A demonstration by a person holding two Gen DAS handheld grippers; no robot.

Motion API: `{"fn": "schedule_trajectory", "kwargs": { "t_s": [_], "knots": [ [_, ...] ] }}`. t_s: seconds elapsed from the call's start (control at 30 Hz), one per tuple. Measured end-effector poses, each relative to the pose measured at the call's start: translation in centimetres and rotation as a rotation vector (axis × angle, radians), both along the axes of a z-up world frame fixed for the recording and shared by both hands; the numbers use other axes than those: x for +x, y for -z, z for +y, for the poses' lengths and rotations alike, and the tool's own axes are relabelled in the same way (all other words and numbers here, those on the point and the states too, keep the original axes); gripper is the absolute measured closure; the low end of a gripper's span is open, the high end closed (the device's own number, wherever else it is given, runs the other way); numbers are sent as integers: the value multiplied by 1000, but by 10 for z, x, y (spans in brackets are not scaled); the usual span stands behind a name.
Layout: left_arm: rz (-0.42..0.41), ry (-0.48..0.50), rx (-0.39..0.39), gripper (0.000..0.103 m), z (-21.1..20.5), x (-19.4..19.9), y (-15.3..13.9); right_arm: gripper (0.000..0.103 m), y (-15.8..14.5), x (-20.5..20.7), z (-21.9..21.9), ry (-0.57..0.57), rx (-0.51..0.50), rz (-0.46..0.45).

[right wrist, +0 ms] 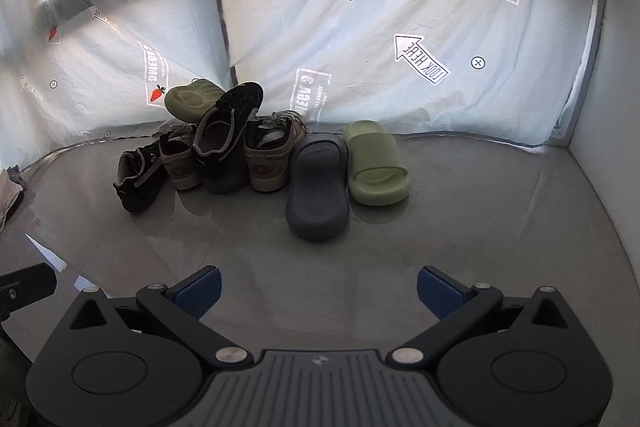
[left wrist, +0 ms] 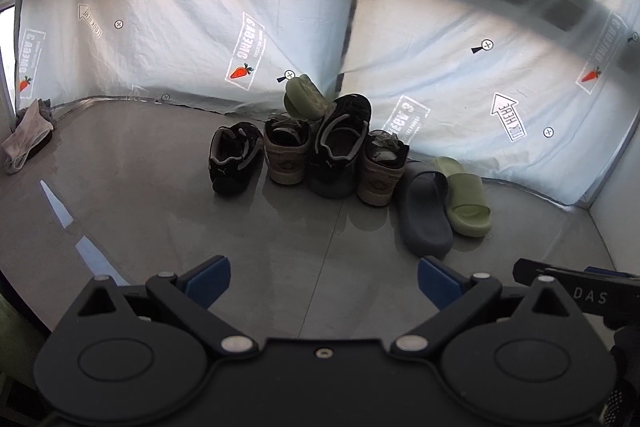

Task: Organize scattered shoes
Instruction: 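Reach into the pile and grasp a black sneaker with the left gripper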

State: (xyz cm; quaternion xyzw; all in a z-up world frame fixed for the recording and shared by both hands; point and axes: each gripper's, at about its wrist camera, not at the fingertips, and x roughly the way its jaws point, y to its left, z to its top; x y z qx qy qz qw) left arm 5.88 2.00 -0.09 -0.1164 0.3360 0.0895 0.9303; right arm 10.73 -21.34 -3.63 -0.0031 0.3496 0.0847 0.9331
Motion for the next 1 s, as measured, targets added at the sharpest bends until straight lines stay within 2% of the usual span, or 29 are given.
{"fn": "schedule_trajectory", "kwargs": {
  "t_s": [0.13,0.3,0.43,0.5,0.53,0.57,0.63,0.67,0.83,0.93,1.0],
  "knots": [
    [-22,50,-9,7,26,35,6,0,1,14,13,6,18,-5],
    [-23,131,-11,7,62,97,24,0,8,35,29,102,21,13],
    [-29,139,67,8,90,140,45,0,13,54,39,205,30,35],
    [-11,171,104,26,112,173,69,0,15,62,44,248,28,48],
    [-2,192,98,45,119,182,75,0,17,68,48,272,25,61],
    [40,233,55,57,134,203,92,0,18,71,51,287,15,72],
    [91,227,-9,57,159,232,119,0,21,77,60,307,-15,90],
    [94,215,-10,58,164,237,124,1,21,79,65,297,-33,97],
    [79,205,94,58,180,270,146,1,24,86,90,242,-102,131],
    [84,169,88,58,187,286,153,1,27,92,93,241,-112,151],
    [68,109,81,58,195,288,152,1,29,98,93,244,-112,165]
  ]
}}
